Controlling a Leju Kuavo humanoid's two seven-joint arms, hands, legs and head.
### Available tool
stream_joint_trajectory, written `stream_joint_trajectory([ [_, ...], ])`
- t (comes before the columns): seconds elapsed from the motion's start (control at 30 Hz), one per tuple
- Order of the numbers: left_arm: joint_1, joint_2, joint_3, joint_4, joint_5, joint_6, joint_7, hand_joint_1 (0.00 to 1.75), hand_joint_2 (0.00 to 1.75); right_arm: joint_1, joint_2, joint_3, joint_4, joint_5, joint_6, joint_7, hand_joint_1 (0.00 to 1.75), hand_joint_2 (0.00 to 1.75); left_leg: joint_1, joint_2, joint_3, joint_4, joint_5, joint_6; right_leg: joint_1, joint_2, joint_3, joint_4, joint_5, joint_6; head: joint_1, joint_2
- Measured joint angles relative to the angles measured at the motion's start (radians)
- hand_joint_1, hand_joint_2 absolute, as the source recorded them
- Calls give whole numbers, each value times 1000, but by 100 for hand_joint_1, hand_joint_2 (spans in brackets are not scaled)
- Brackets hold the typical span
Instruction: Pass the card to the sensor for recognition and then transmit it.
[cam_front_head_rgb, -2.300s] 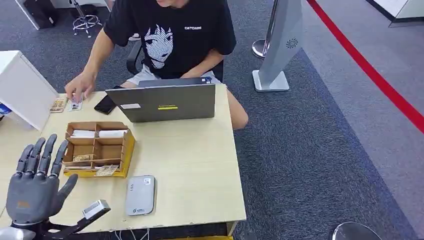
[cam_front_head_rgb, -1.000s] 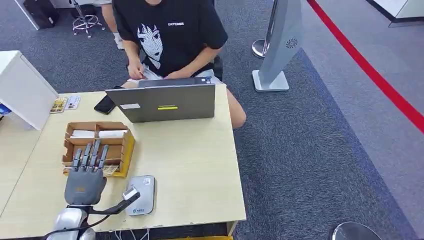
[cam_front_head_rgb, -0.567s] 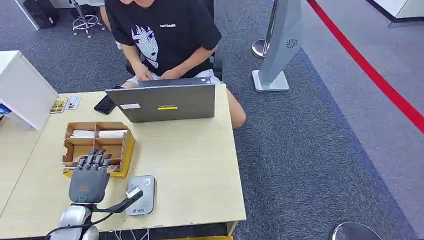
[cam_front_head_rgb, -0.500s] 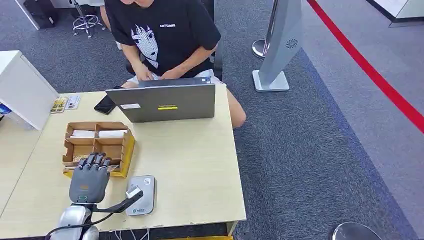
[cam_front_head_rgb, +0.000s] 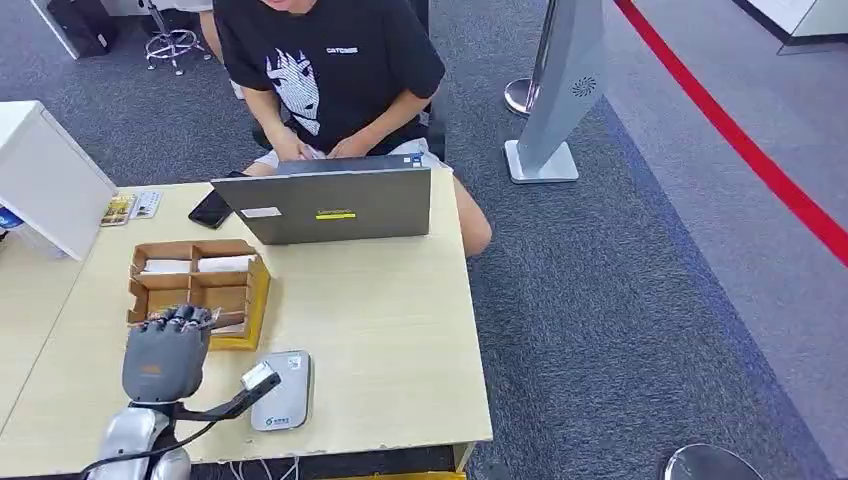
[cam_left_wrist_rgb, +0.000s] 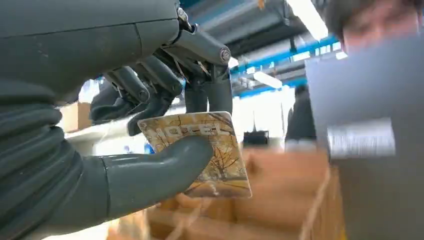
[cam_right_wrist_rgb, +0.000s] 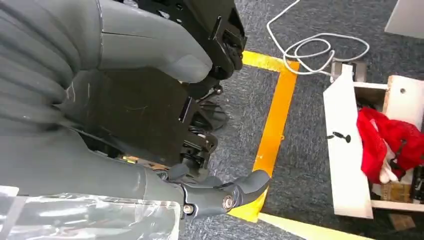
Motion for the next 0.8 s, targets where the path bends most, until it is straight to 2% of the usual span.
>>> stream_joint_trajectory([
  [0.2,-3,14,-44,-225,31,-51,-4,175,175,3,0,0,0,-7,-3,-5,0,175,0,0,0,0,0,0,0,0,0,0,0,0,0,0],
  [0.33,-36,28,-60,-289,30,-79,19,175,175,3,0,0,0,-7,1,-4,0,175,0,0,0,0,0,0,0,0,0,0,0,-1,1,0],
  [0.5,-120,60,-59,-270,39,-129,66,175,175,2,0,0,0,3,5,-2,0,175,1,0,0,0,1,-1,0,0,0,0,1,-1,0,0],
  [0.63,-195,91,-29,-172,65,-139,71,175,175,1,0,8,0,15,6,-1,0,175,1,0,0,0,2,-1,1,1,0,1,2,-2,0,0],
  [0.8,-232,107,4,-86,73,-129,71,175,175,0,0,17,0,14,18,0,0,175,1,0,0,0,2,-1,1,0,0,1,2,-2,0,0],
])
